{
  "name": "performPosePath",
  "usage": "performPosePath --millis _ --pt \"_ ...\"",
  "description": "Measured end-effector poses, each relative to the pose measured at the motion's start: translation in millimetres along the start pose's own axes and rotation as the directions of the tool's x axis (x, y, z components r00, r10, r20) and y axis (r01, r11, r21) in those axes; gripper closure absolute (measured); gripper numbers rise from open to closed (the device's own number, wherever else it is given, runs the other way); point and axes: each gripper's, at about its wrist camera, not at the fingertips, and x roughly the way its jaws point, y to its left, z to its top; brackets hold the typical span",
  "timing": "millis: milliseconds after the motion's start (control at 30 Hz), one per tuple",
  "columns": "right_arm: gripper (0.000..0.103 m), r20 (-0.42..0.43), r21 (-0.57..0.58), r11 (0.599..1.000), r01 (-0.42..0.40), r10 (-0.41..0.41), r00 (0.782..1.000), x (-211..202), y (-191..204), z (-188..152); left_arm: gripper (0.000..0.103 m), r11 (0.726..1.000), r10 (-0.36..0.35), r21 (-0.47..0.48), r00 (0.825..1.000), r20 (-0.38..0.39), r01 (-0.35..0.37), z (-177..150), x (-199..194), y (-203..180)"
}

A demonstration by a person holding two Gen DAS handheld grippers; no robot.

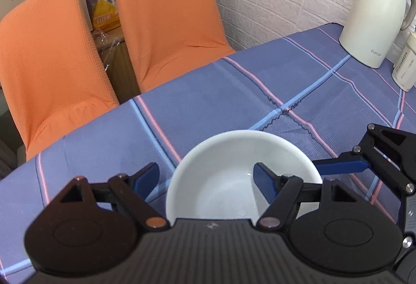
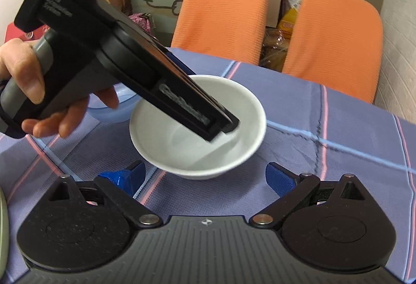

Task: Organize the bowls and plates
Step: 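Grasp the rim of the white ceramic bowl with the left gripper, then carry the white bowl into the steel bowl and open the left gripper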

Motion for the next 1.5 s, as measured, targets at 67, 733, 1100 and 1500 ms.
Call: performPosePath --millis 67,733,1100,1500 --pt "0.016 0.008 -0.04 0.999 0.005 -0.005 1.0 5 3 0 0.03 1.0 0.005 0.009 1.0 0.004 -0.005 -3 2 -3" --pt "0.02 0.151 -0.036 0.998 0.051 -0.045 0.988 6 5 5 0.053 0.999 -0.043 -0.028 0.998 0.047 0.044 -15 -19 -12" --pt "0.02 0.202 -0.101 0.99 0.094 -0.072 0.977 -99 43 -32 0.05 0.997 -0.072 -0.029 0.989 0.126 0.076 -54 -110 -85" --pt "0.018 0.097 -0.005 0.999 0.052 -0.051 0.994 -178 93 -121 0.048 0.992 -0.12 0.033 0.992 0.043 0.119 -162 -155 -185"
